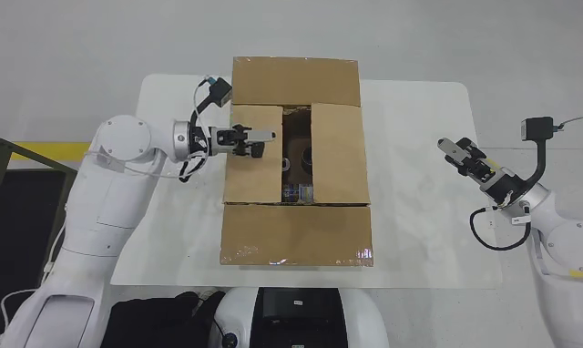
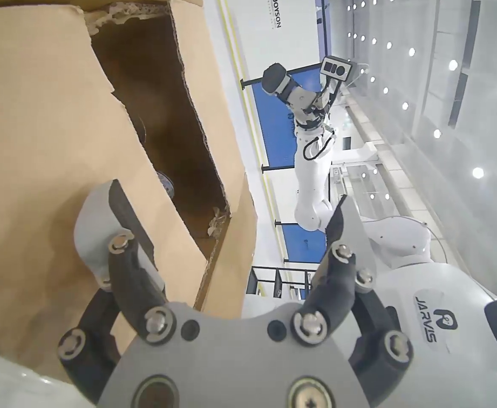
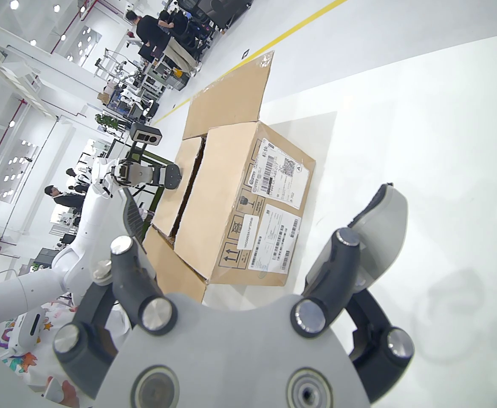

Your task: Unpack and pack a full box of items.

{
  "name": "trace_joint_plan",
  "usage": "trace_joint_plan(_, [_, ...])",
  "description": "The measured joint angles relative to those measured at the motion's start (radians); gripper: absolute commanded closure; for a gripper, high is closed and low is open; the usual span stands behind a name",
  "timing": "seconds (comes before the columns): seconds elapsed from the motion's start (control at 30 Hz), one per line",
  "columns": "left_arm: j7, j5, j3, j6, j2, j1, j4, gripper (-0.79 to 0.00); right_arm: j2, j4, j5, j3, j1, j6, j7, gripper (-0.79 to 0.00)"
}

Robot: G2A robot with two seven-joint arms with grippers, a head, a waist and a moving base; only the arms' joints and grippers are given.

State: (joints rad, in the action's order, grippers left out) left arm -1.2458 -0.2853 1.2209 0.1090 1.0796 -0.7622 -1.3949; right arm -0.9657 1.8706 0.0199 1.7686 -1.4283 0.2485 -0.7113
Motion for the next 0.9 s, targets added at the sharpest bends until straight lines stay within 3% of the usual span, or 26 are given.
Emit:
trace_joint_plan(0.47, [0.164,-0.096,0.233,0.107,-0.036,-0.094,-0.060,-0.785,0.000,0.000,0.000,0.000,0.000,0.000,0.000,-0.785])
trace_joint_plan(0.7, [0.177,-0.141,0.356,0.135,-0.057,-0.162,-0.081,-0.785,0.000,0.000,0.000,0.000,0.000,0.000,0.000,-0.785])
trace_joint_plan(0.9, [0.168,-0.208,0.423,0.168,-0.067,-0.210,-0.046,-0.785,0.000,0.000,0.000,0.000,0.000,0.000,0.000,-0.785])
